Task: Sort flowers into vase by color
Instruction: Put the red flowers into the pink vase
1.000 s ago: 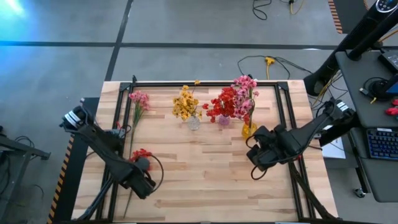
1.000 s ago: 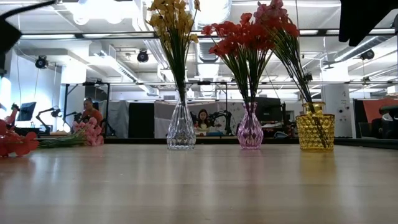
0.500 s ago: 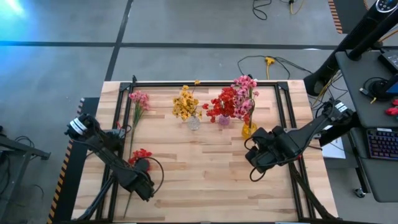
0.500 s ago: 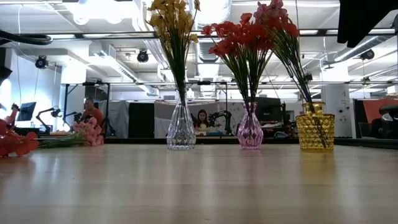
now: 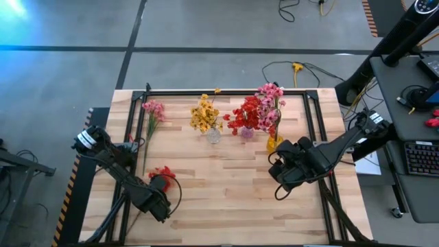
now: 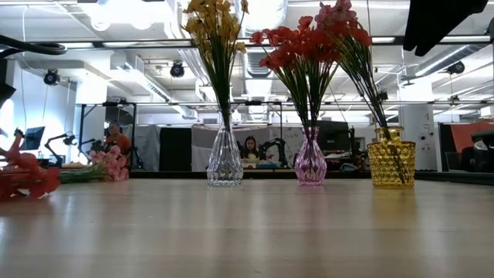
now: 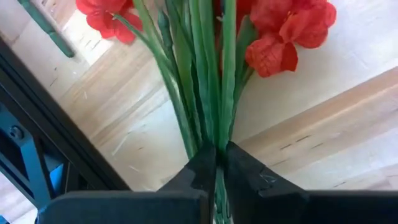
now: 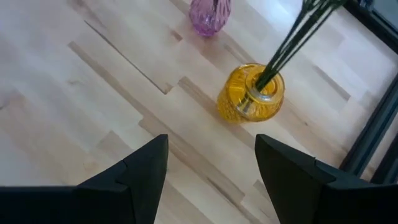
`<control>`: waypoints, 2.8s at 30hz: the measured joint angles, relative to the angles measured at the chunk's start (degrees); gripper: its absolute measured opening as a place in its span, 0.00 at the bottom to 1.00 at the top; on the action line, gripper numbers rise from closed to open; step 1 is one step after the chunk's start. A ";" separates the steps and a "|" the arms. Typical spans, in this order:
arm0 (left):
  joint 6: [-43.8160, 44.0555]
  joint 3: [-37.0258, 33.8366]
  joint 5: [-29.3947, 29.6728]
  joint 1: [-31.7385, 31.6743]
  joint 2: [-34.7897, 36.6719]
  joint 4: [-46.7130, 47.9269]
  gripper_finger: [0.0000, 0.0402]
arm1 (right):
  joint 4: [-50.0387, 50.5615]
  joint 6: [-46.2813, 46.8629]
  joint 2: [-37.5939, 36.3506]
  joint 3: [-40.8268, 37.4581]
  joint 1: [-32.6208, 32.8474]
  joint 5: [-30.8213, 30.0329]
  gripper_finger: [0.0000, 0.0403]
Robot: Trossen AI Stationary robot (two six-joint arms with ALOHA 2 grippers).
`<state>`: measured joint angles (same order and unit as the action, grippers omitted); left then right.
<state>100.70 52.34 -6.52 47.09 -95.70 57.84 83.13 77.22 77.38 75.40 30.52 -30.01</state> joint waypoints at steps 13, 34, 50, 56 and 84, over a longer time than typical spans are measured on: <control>-5.38 5.66 3.87 0.62 7.65 -0.10 0.00 | -9.97 -9.80 -0.08 0.02 0.79 -0.31 0.58; -82.32 25.83 60.95 3.25 10.19 -19.91 0.00 | -70.94 -63.15 -0.35 -8.85 12.65 -20.68 0.58; -114.82 3.85 40.31 -12.53 13.99 -77.00 0.00 | -85.61 -71.29 0.22 -15.06 12.31 -20.62 0.58; -115.53 -3.89 38.33 -14.96 13.46 -95.94 0.00 | -102.41 -76.26 4.14 -19.51 9.86 -22.61 0.58; -111.33 -8.25 43.40 -15.06 12.79 -99.77 0.00 | -116.07 -88.35 16.17 -7.38 -0.99 -9.46 0.59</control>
<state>-10.63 44.10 36.88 32.03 -82.91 -41.93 -32.94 -11.13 93.56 68.01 29.53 -39.47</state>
